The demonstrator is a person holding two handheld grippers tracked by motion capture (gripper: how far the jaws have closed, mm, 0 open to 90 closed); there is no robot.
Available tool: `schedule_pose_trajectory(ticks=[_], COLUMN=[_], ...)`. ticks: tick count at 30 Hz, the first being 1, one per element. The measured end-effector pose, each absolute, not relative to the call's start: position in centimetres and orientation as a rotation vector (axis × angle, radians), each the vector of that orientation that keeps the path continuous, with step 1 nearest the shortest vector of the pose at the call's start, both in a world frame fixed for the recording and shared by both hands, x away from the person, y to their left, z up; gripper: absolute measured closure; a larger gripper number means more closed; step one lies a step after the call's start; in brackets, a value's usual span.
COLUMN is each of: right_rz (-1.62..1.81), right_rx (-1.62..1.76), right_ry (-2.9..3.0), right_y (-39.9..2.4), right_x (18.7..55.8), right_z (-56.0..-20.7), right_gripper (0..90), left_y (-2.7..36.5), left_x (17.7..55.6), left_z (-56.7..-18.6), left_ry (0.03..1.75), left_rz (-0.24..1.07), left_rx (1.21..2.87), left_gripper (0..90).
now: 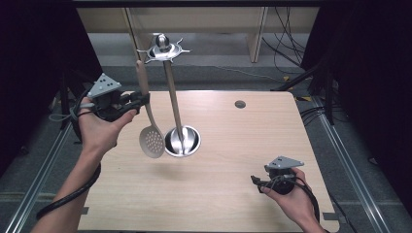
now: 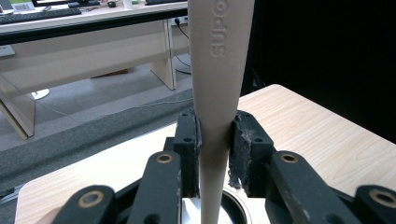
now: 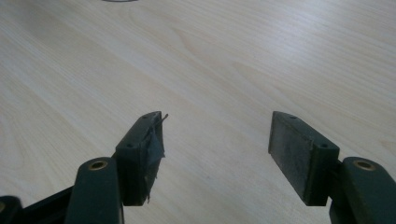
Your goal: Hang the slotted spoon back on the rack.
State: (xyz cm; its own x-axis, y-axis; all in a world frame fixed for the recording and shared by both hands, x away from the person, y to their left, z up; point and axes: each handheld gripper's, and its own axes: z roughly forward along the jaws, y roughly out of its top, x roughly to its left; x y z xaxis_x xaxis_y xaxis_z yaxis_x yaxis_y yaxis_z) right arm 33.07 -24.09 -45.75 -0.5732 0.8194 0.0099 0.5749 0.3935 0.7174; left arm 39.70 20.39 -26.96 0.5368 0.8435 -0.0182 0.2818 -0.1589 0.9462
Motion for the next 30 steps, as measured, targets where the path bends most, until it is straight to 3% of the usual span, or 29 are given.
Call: schedule_pose_trajectory(ticks=[30], right_rz=[0.981], right_rx=[1.223], right_ry=[2.315], right_y=[-24.06], right_x=[33.02], right_z=[-45.76], right_gripper=[35.9], left_y=[20.06], left_x=[40.68], left_z=[-26.53], left_ry=[0.959], left_rz=[0.629], left_rx=[1.737], left_gripper=[72.3])
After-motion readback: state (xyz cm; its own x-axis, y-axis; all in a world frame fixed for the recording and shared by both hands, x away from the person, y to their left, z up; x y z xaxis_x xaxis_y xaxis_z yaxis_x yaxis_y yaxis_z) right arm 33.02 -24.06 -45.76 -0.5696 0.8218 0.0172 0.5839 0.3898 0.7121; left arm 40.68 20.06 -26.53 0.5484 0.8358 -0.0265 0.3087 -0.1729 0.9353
